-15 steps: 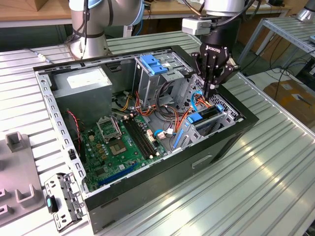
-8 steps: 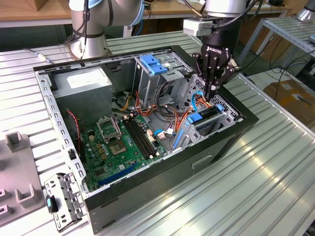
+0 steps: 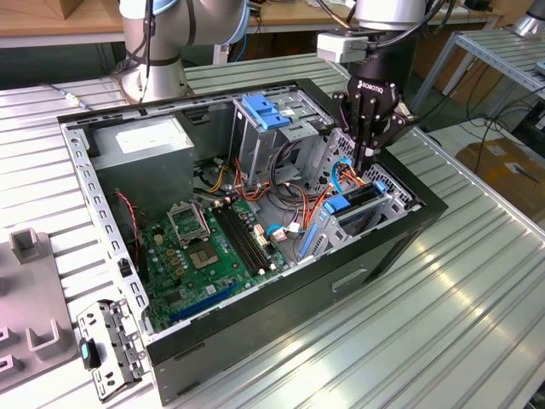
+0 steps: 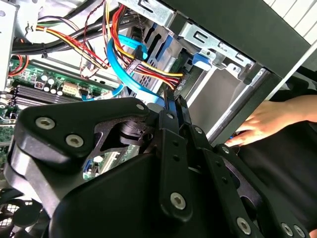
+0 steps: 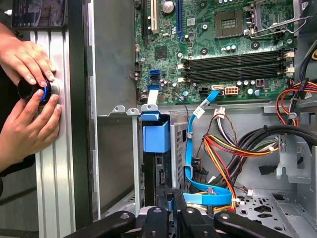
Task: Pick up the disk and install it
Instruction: 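Insert the second disk wire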
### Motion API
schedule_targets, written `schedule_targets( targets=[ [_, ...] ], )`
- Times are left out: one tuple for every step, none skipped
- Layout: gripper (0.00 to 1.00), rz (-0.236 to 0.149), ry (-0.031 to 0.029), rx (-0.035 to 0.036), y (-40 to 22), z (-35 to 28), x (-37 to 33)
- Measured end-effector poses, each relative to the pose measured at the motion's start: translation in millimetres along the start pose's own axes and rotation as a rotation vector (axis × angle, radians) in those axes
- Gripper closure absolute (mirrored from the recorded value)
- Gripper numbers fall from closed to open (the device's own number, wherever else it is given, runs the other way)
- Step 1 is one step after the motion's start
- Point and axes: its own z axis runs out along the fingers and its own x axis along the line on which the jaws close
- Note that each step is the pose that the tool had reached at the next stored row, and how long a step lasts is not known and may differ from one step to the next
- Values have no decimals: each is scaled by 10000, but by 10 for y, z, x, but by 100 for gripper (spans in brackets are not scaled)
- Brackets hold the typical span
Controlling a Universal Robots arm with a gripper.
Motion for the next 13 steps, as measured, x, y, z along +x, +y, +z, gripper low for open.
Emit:
schedule_targets(
  targets=[
    [84,0,-45,-1,0,2,5],
    [84,-1,-73,-1,1,2,7],
    [84,0,-105,-1,5,3,8],
    [84,0,-132,0,11,4,9],
    [84,-2,-166,2,20,6,10],
    [84,-4,-205,7,33,8,11],
    [84,-6,-230,10,42,9,12],
    [84,-7,-259,15,52,9,14],
    [84,-9,-295,20,61,11,17],
    [84,-10,-363,23,66,14,26],
    [84,-11,-430,22,66,19,35],
    [84,-11,-541,18,66,25,49],
    [84,-11,-648,14,66,31,63]
  ],
)
